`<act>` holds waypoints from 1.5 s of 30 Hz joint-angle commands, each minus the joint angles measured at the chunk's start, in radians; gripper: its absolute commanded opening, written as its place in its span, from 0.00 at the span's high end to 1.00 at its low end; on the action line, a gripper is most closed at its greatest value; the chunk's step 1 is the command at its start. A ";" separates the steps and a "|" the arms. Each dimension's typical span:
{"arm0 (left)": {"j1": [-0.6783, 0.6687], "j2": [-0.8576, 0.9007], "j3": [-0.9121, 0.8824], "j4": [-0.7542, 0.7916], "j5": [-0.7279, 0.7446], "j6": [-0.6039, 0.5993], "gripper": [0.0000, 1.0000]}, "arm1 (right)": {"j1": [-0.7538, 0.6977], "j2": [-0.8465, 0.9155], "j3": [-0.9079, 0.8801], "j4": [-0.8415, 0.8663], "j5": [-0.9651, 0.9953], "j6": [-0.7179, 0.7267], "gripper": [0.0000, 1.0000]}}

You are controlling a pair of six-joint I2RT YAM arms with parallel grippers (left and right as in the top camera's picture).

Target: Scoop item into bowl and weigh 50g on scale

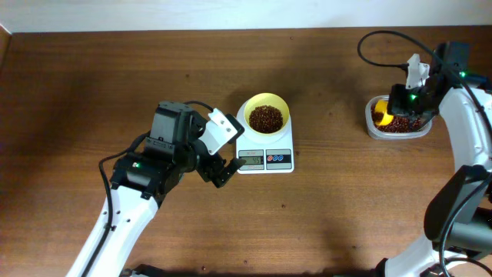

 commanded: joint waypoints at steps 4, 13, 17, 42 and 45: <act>0.004 -0.010 -0.004 0.002 0.011 0.013 0.01 | 0.000 0.008 0.002 -0.014 0.131 -0.047 0.96; 0.004 -0.010 -0.004 0.002 0.011 0.013 0.01 | 0.000 0.008 0.002 -0.045 -0.082 -0.025 0.96; 0.004 -0.010 -0.004 0.002 0.011 0.013 0.01 | 0.000 0.008 0.002 -0.092 -0.128 -0.019 0.96; 0.004 -0.010 -0.004 0.002 0.011 0.013 0.01 | -0.315 0.007 0.002 -0.108 -0.490 -0.019 0.96; 0.004 -0.010 -0.004 0.002 0.011 0.013 0.01 | -0.321 0.007 0.002 -0.108 -0.545 -0.020 0.96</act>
